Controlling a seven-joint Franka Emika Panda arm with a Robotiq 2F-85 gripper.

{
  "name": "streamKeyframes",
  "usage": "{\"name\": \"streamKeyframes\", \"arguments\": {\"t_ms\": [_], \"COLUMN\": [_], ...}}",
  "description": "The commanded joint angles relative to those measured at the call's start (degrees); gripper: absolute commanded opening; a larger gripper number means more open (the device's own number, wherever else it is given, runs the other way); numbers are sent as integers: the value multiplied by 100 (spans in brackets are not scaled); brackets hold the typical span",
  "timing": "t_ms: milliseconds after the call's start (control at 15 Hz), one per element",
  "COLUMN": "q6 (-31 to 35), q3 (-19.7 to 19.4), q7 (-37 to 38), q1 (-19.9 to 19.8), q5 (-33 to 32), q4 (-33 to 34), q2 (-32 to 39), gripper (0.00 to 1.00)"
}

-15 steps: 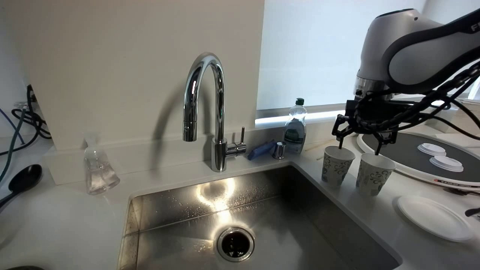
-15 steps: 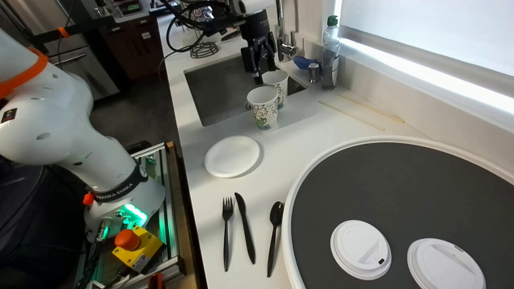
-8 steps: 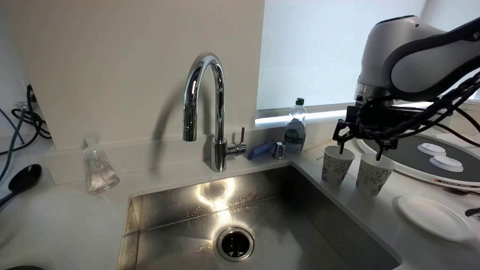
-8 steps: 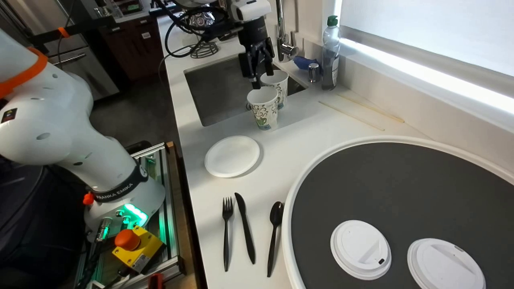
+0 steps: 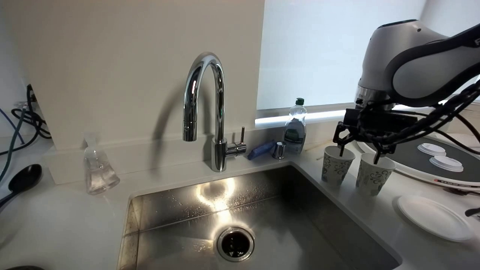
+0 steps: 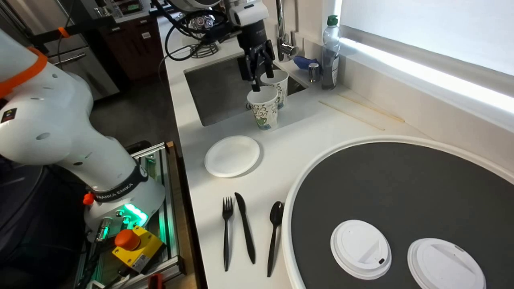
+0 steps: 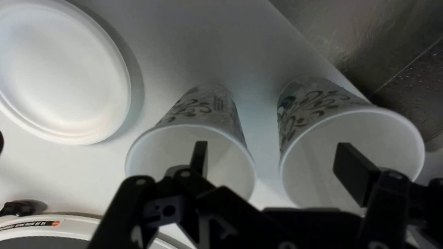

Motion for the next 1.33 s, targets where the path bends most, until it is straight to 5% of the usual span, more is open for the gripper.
{"name": "streamKeyframes", "arguments": {"t_ms": [0, 67, 667, 1267], "q6": [334, 371, 530, 474], "q3": [47, 47, 40, 34], "q7": [249, 275, 371, 346], "q1": [-51, -54, -125, -214], "q5": [-60, -65, -138, -316], "q4": [-246, -260, -356, -229], "q2": [-106, -101, -135, -183], "gripper": [69, 55, 0, 1]}}
